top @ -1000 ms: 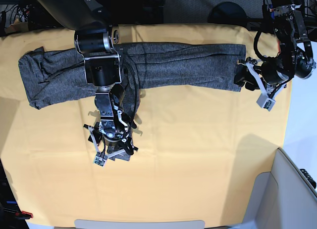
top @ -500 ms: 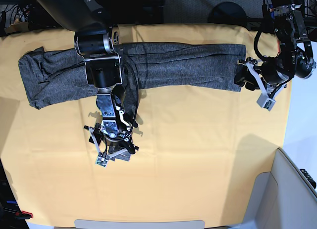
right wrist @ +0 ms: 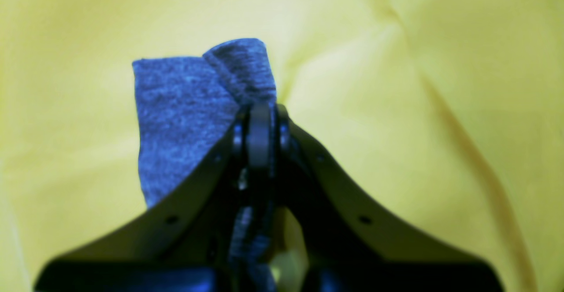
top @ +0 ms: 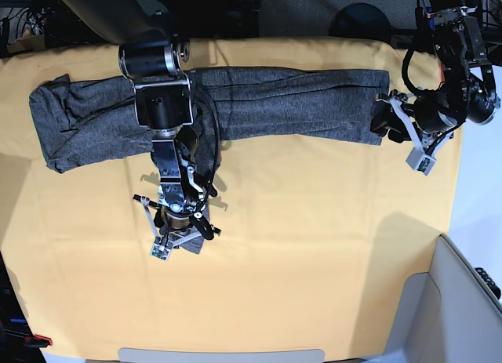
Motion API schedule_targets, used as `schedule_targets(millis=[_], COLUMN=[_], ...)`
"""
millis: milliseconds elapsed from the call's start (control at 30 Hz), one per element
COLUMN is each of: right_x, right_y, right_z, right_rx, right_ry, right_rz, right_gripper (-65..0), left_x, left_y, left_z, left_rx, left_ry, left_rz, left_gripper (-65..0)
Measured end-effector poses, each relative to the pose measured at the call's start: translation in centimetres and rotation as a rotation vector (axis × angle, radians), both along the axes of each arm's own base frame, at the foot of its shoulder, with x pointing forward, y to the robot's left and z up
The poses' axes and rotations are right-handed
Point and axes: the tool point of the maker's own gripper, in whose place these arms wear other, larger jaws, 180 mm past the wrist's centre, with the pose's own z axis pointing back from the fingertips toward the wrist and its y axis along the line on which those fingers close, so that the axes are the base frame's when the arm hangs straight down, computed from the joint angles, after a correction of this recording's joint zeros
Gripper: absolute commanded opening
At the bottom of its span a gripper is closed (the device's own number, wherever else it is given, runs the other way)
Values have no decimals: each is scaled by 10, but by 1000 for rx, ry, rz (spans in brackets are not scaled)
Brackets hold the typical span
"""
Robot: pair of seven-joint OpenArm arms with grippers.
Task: Fold the T-shirt properly
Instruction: 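Lift the sleeve cuff and lay it along the strip toward the left gripper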
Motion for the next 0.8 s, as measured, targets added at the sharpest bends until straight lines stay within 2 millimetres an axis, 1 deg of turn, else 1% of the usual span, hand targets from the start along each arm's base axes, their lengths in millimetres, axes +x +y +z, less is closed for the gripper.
schedule_targets(millis=[67,100,233,267,333,500,667,733,800], right_x=[-6,-6,-3,-4,-13,-56,-96,-114,-132], right_y=[9,19,72,82,100,140,187,200,214], right_z=[11,19,64,75,88,85,109,110,106], right_rx=[-36,-40,-32,-35,-27,10,77,101,116], right_ry=[-40,-63,-176,-206,-242,-213,-241,-227,-193], right_rz=[36,73,217,242,293,408,538,582,632], right_gripper=[-650,-650,-650,-650,-650,-650,-650,-650,-650], left_x=[0,0,0,0,0,2,2,2,2], left_y=[0,0,0,0,0,1,1,1,2], left_z=[0,0,0,0,0,2,2,2,2], left_rx=[-1,-1,-1,0,0,0,0,0,0], left_ry=[-1,0,-1,-1,-1,-7,-7,-7,-6], left_rz=[-1,-1,0,0,1,3,5,5,5], left_gripper=[-410,-410,-410,-410,-410,-410,-410,-410,-410])
